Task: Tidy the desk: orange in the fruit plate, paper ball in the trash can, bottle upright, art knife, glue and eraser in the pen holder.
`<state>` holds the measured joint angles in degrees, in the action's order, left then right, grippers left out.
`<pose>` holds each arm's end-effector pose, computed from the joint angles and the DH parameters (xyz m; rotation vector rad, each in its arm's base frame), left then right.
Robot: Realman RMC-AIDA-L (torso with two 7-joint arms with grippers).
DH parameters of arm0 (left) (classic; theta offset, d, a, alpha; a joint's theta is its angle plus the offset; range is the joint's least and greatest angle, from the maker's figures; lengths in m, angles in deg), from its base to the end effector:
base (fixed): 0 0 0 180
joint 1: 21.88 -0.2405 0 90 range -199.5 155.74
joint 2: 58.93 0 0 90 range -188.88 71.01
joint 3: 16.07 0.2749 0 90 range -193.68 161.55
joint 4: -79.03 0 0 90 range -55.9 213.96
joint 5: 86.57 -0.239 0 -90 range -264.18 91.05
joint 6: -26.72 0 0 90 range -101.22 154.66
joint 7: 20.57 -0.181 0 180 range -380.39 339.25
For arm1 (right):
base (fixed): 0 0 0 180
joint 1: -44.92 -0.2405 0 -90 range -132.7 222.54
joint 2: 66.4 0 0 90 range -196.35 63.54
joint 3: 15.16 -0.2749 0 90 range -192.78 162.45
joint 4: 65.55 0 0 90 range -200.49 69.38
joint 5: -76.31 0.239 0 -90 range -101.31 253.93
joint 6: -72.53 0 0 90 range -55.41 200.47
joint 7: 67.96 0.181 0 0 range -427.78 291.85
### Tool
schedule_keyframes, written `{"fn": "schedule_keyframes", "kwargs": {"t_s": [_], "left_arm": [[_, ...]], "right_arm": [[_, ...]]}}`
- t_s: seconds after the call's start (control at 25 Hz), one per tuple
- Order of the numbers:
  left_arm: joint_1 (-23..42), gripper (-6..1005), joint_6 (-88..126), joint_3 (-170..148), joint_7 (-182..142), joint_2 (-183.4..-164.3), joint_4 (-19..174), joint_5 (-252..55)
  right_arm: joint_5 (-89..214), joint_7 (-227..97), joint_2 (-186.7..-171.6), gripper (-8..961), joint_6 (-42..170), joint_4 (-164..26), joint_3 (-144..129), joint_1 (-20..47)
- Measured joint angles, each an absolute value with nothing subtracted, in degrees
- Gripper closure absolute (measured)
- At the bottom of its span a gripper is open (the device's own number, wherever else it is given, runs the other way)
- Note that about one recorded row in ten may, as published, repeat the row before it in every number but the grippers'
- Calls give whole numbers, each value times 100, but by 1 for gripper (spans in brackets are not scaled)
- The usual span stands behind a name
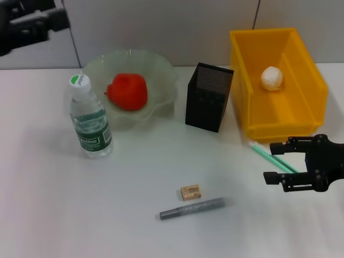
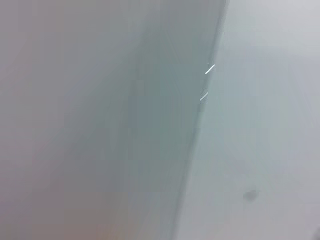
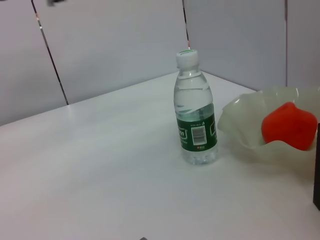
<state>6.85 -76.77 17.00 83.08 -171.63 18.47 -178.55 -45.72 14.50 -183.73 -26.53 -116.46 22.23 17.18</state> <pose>-0.2052 0.3853 0.1367 -2.5138 -0.4761 -1.1251 0.2891 0.3591 0.0110 -2.8152 0.5075 0.5073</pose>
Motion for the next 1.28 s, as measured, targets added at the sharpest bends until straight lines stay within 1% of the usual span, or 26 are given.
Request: {"fn": "schedule_keyframes", "kwargs": {"t_s": [0.08, 0.16, 0.28, 0.36, 0.4, 0.44, 0.48, 0.52, 0.56, 0.64, 0.76, 0.84, 1.16, 1.28], "left_arm": [[636, 191, -8029, 1787, 8342, -17110, 1981, -17586], [626, 191, -8328, 1947, 8318, -17129, 2119, -17581], [610, 191, -8436, 2573, 7806, -17269, 2520, -17983], [613, 191, -8402, 2815, 7391, -17333, 2726, -18268], [613, 191, -8402, 2815, 7391, -17333, 2726, -18268], [647, 191, -8321, 2973, 6915, -17449, 2926, -18735], [666, 191, -8237, 2998, 6688, -17509, 3005, -18997], [666, 192, -8237, 2998, 6688, -17509, 3005, -18997], [685, 192, -8010, 3019, 6306, -17624, 3136, -19493], [690, 192, -7774, 3021, 6058, -17687, 3244, -19840], [706, 192, -7519, 3024, 5830, -17702, 3451, -20060], [697, 192, -7133, 3027, 5508, -17679, 3822, -20123], [633, 192, -6604, 3029, 5360, -17708, 3960, -20128], [625, 192, -6517, 3036, 5377, -17713, 3981, -20128]], "right_arm": [[-4571, 1506, -18355, 191, -2655, -11616, 2191, 1678], [-4570, 1597, -18336, 191, -2683, -11611, 2169, 1634], [-4568, 1842, -18267, 191, -2761, -11615, 2177, 1518], [-4568, 2001, -18217, 191, -2852, -11625, 2187, 1436], [-4568, 2001, -18217, 191, -2852, -11625, 2187, 1436], [-4572, 2160, -18149, 191, -2910, -11615, 2198, 1348], [-4572, 2160, -18149, 191, -2910, -11615, 2198, 1348], [-4584, 2229, -18121, 191, -2924, -11603, 2204, 1313], [-4611, 2310, -18089, 191, -2929, -11589, 2217, 1262], [-4636, 2350, -18059, 191, -2930, -11553, 2219, 1220], [-4672, 2374, -18037, 191, -2923, -11499, 2219, 1188], [-4728, 2417, -18024, 191, -2888, -11468, 2220, 1174], [-4769, 2565, -18020, 191, -2879, -11510, 2219, 1165], [-4832, 2893, -17976, 191, -2925, -11607, 2230, 1080]]}}
